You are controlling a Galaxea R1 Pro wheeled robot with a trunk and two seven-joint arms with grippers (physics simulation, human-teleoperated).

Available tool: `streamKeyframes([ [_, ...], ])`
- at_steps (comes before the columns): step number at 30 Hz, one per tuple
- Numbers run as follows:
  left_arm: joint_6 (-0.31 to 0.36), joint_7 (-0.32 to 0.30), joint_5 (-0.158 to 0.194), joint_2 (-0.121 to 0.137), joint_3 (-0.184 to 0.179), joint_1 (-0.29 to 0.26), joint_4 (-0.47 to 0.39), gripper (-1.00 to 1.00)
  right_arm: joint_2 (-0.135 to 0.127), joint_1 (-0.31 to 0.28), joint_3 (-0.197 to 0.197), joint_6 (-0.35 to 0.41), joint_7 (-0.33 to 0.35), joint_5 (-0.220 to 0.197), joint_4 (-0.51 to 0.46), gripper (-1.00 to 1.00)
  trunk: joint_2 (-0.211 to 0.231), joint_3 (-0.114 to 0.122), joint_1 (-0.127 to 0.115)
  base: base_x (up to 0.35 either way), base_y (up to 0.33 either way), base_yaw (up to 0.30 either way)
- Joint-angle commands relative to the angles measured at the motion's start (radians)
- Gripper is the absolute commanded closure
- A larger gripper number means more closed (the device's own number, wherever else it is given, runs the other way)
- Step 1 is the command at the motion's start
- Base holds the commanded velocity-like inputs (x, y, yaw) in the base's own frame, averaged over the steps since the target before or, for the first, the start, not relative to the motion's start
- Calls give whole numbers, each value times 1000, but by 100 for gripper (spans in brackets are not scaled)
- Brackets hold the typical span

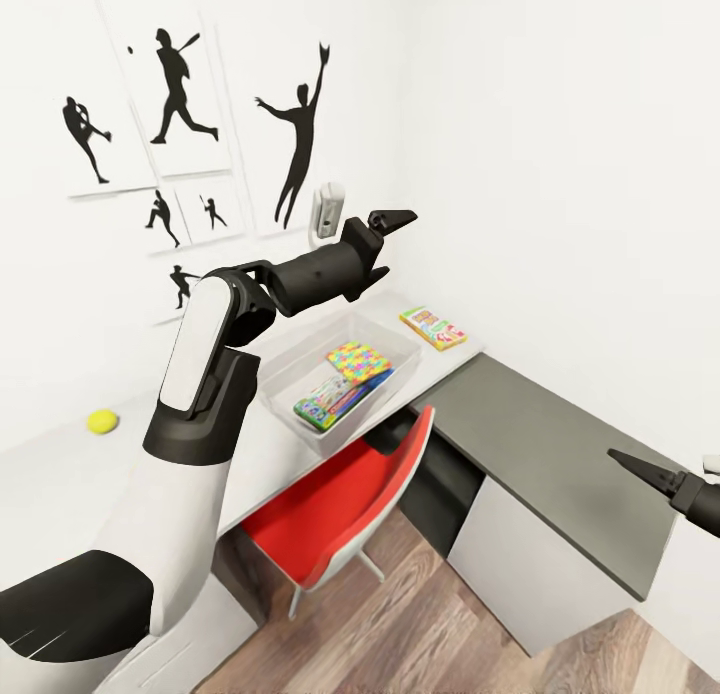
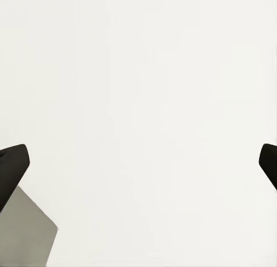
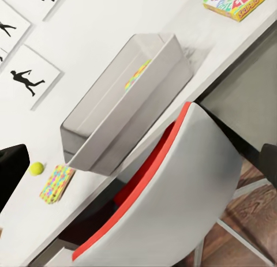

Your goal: Put all the toys in the child's room - the three board games (two on the bed and one on the table), the two jigsaw puzzles on the table, and the tennis ball on the table - inside the toy box on the table in the child's room.

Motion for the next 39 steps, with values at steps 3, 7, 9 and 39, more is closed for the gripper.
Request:
streamKeyframes([
  [3,0,10,10,0,1,-1,-1,-100,0,-1,-1,4,3,0,0,-100,-2,3,0,-111,15,0],
  [7,0,10,10,0,1,-1,-1,-100,0,-1,-1,4,3,0,0,-100,-2,9,0,-61,8,0],
  [9,0,10,10,0,1,-1,-1,-100,0,-1,-1,4,3,0,0,-100,-2,13,0,-38,5,0],
  [39,0,10,10,0,0,-1,-1,-100,0,-1,-1,6,3,0,0,-100,-2,40,0,-6,1,38],
])
